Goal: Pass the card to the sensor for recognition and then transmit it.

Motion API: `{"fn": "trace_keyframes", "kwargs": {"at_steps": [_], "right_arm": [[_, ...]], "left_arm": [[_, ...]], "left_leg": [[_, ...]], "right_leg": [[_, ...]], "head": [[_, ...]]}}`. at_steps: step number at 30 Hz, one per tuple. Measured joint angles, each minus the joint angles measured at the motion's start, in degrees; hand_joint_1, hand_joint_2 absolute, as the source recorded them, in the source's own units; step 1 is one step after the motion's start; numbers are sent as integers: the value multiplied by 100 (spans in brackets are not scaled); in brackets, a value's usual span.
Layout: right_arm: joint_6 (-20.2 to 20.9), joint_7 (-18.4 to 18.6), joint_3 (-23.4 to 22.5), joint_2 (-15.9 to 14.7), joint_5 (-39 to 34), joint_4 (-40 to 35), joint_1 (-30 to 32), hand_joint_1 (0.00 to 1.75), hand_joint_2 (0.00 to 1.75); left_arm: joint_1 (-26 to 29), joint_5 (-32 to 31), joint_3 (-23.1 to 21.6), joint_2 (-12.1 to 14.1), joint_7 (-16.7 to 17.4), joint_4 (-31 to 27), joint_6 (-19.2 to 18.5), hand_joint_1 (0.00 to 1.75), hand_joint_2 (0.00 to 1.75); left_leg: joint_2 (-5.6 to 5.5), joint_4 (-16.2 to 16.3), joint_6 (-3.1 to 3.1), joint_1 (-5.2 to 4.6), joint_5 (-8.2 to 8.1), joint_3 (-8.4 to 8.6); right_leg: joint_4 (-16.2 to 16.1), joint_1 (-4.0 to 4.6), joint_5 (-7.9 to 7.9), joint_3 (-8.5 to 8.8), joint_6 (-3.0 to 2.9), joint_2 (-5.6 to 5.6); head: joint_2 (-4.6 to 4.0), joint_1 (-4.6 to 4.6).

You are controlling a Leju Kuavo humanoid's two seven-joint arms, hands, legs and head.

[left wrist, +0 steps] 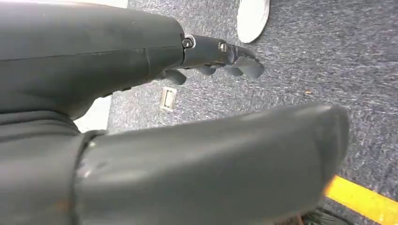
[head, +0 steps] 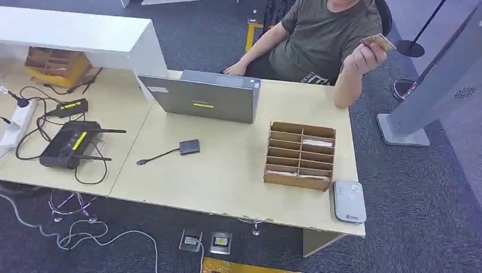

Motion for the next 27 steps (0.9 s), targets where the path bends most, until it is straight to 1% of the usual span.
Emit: {"fn": "trace_keyframes", "kwargs": {"at_steps": [2,4,5,9,12,17,20,22,24,27], "right_arm": [[0,11,-286,4,495,-382,-179,0,0],[0,136,-568,4,1128,-749,-396,0,0],[0,179,-679,4,1290,-900,-488,0,0],[2,79,-959,37,1586,-1543,-827,0,0],[4,-31,-1040,52,1735,-1974,-1109,0,0],[11,168,-981,-48,1833,-2650,-1494,0,0],[13,28,-886,-70,1818,-2919,-1596,0,0],[20,37,-727,-134,1954,-3121,-1698,0,0],[22,272,-427,-284,2238,-3390,-1819,0,0],[22,400,-67,-441,2360,-3684,-1933,0,0]], "left_arm": [[-5,24,2,4,-15,0,-7,0,0],[-8,61,2,4,-17,0,-61,0,0],[-7,72,2,4,-17,0,-70,0,0],[-7,120,2,-2,-13,0,-79,0,0],[-8,127,2,0,28,0,-101,0,0],[-11,138,2,0,28,0,-122,0,0],[-11,140,2,-2,28,0,-125,0,0],[-15,140,2,0,28,0,-109,0,0],[-23,140,2,2,28,0,-112,0,0],[-31,140,2,-2,28,0,-114,0,0]], "left_leg": [[3,0,0,-7,0,3],[10,0,0,-6,0,6],[13,0,0,-6,0,6],[23,0,0,-6,0,6],[27,0,0,-6,-1,6],[26,0,0,-2,-1,5],[26,-1,0,-3,-1,0],[26,-1,0,-5,-1,-6],[26,-1,1,-4,-1,0],[21,0,1,-1,0,2]], "right_leg": [[0,-7,0,-3,0,4],[0,-5,0,-2,0,9],[0,-5,0,-2,0,13],[0,-6,0,-3,1,26],[1,-6,1,-3,1,30],[1,-2,1,-2,1,27],[1,-3,1,-1,1,28],[2,-5,1,-1,1,29],[1,-4,1,-1,1,28],[1,0,1,0,1,19]], "head": [[0,-13],[0,-4],[0,-7],[0,-7],[0,-9],[0,-4],[0,-7],[0,-7],[0,-7],[0,-2]]}}
